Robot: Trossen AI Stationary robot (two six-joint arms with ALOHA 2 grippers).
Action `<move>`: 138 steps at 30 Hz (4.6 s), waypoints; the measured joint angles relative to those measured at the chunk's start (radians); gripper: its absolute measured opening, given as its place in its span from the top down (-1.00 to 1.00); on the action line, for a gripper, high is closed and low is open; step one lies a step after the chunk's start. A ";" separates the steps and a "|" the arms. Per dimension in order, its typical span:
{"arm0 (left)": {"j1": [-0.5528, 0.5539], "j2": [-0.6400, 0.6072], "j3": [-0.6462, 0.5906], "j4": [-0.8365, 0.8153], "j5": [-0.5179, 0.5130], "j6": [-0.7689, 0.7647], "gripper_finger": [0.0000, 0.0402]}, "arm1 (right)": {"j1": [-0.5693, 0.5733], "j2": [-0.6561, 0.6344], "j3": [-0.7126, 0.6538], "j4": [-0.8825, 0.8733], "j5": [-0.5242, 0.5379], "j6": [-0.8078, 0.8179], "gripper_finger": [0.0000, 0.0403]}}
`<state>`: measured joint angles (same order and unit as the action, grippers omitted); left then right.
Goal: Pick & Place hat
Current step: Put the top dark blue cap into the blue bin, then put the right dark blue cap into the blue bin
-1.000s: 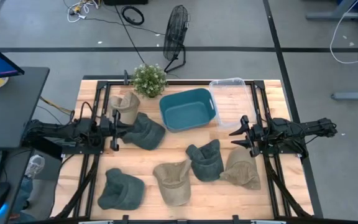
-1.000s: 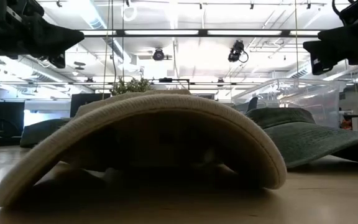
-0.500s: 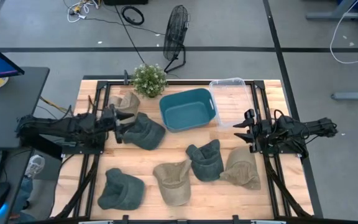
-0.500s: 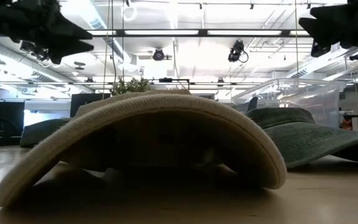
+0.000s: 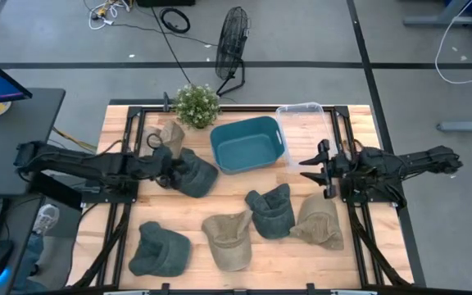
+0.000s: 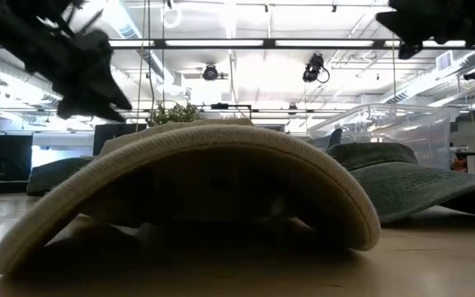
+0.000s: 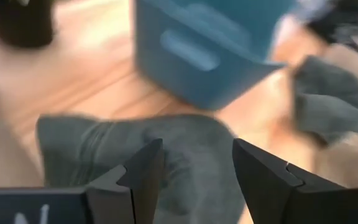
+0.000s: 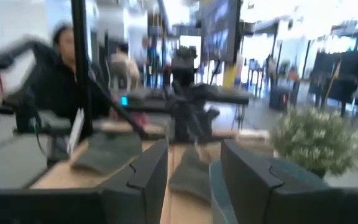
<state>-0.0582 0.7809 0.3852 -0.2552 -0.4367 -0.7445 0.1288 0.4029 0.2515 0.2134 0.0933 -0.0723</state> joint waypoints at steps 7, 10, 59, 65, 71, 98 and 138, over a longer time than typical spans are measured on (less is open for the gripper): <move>0.027 0.175 0.000 0.006 0.032 -0.109 0.02 | -0.015 0.241 0.126 -0.067 -0.001 -0.013 0.24; 0.026 0.228 0.000 0.038 0.056 -0.116 0.02 | -0.015 0.319 0.148 -0.067 -0.004 -0.016 0.24; 0.063 0.369 0.558 0.018 -0.015 0.384 0.93 | -0.014 0.460 0.162 0.018 0.004 0.010 0.24; 0.201 0.533 0.559 0.273 -0.015 0.350 0.92 | -0.014 0.459 0.162 0.014 0.004 0.008 0.24; 0.252 0.670 0.560 0.578 -0.002 0.370 0.92 | -0.014 0.460 0.162 0.007 0.004 0.007 0.24; 0.131 0.921 0.560 0.741 -0.040 0.290 0.95 | -0.014 0.460 0.162 -0.020 0.004 -0.042 0.24; 0.224 0.875 0.559 0.547 -0.012 0.246 0.43 | -0.014 0.478 0.161 -0.039 -0.080 0.041 0.24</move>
<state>0.1657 1.6554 0.9443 0.2919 -0.4491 -0.4980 0.1150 0.8812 0.4126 0.1745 0.0132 -0.0312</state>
